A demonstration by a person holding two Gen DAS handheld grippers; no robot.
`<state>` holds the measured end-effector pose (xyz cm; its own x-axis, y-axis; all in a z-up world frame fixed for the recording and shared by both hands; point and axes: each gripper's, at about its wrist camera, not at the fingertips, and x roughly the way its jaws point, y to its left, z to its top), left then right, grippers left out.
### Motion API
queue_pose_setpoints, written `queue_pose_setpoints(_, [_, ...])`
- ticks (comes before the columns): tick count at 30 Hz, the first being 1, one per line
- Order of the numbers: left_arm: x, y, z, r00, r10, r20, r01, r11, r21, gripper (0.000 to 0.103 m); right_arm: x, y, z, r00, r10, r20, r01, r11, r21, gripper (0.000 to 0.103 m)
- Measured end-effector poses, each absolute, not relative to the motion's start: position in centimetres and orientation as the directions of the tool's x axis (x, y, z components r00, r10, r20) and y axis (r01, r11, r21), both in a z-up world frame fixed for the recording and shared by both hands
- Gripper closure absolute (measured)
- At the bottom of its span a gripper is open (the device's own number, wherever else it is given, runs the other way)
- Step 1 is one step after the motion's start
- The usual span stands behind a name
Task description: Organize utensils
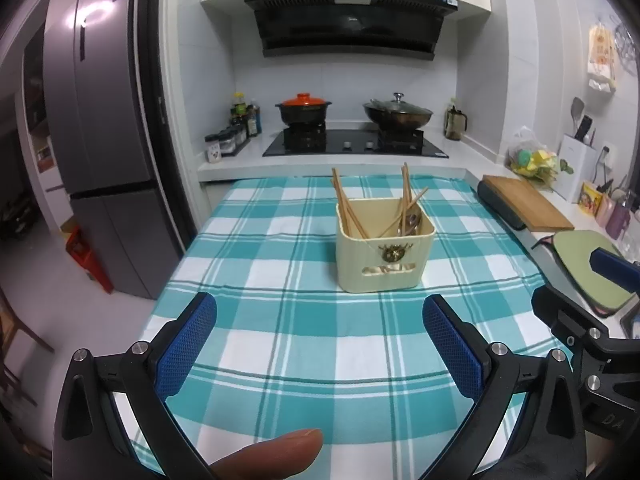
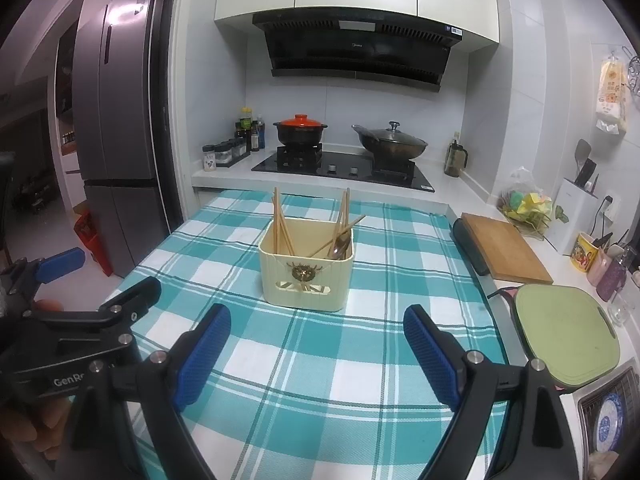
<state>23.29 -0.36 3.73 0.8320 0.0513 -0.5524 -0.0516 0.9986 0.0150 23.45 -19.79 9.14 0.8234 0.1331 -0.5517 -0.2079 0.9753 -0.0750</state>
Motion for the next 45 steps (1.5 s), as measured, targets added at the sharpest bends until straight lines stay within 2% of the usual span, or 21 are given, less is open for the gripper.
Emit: queue_pose_setpoints(45, [23.51,-0.73,3.35,0.836,0.058,-0.546,-0.054,0.998,0.022,0.0,23.9,-20.07,8.71,0.827,0.128,-0.547,-0.202,0.976,-0.078,0.013])
